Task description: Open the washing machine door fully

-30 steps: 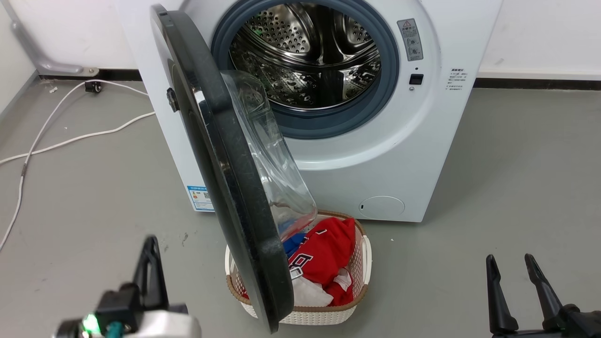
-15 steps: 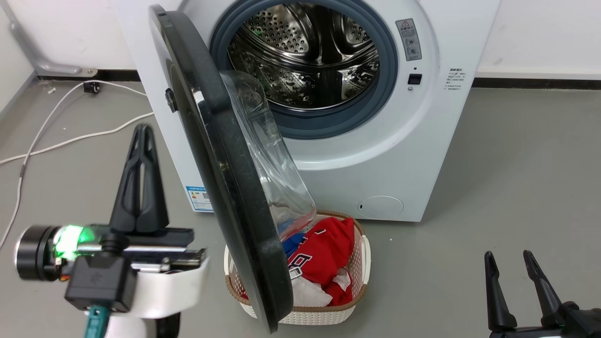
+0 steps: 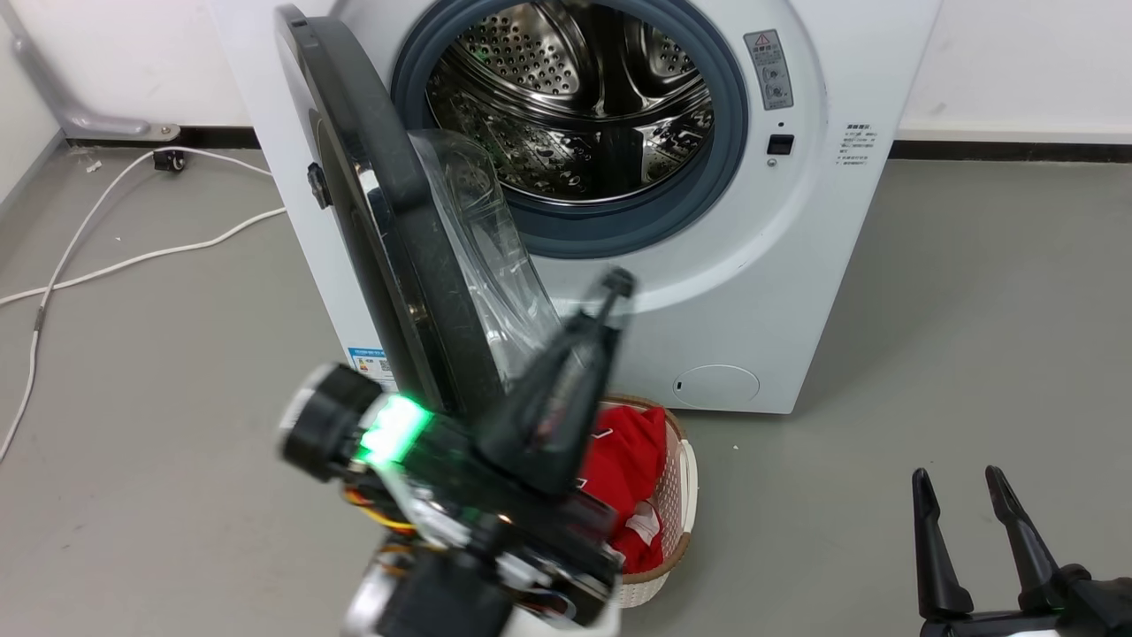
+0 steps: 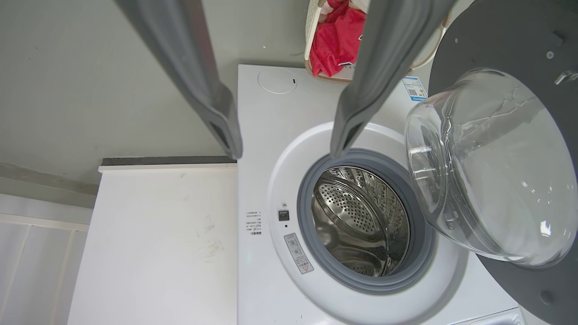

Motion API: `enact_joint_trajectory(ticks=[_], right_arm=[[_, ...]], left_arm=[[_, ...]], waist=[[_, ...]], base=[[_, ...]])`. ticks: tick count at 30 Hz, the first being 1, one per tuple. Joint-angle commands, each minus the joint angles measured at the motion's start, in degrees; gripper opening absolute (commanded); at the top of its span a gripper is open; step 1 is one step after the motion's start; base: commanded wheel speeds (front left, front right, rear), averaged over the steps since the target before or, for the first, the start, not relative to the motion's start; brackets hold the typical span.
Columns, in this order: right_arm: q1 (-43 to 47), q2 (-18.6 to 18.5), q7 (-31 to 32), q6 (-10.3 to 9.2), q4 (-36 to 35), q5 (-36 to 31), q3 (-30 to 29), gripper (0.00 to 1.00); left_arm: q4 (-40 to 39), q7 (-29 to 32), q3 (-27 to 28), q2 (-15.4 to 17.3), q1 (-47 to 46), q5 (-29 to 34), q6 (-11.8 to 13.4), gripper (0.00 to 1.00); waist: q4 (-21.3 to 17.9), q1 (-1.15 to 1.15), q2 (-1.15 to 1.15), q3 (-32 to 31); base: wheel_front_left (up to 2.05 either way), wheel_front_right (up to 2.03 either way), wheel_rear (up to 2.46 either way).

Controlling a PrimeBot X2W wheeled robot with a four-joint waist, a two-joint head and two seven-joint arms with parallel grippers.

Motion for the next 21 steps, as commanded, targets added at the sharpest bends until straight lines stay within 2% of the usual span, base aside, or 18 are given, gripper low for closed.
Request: enact_joint_trajectory(ticks=[1,4,10,21], right_arm=[[-0.71,0.13,-0.12,-0.01,-0.26,-0.04,0.06,1.00],[-0.72,0.13,-0.12,-0.01,-0.35,-0.05,0.01,1.00],[-0.77,0.14,-0.12,-0.01,-0.35,-0.05,-0.16,1.00],[-1.02,0.14,-0.12,-0.01,-0.60,-0.23,-0.34,1.00]], left_arm=[[1.04,-0.08,-1.91,-0.27,-0.47,-0.03,-0.45,0.00],[4.43,0.68,-5.98,-0.45,0.61,-0.47,-1.29,0.00],[8.73,1.55,-9.59,-0.32,2.79,-1.35,-2.00,0.00],[15.78,1.79,-10.17,1.64,8.25,-2.86,-0.50,0.00]], waist=[[0.05,0.00,0.00,0.04],[0.31,0.00,0.00,0.28],[0.87,0.00,0.00,0.76],[1.83,0.00,0.00,2.00]], base=[[0.00,0.00,0.00],[0.00,0.00,0.00],[0.00,0.00,0.00],[0.00,0.00,0.00]])
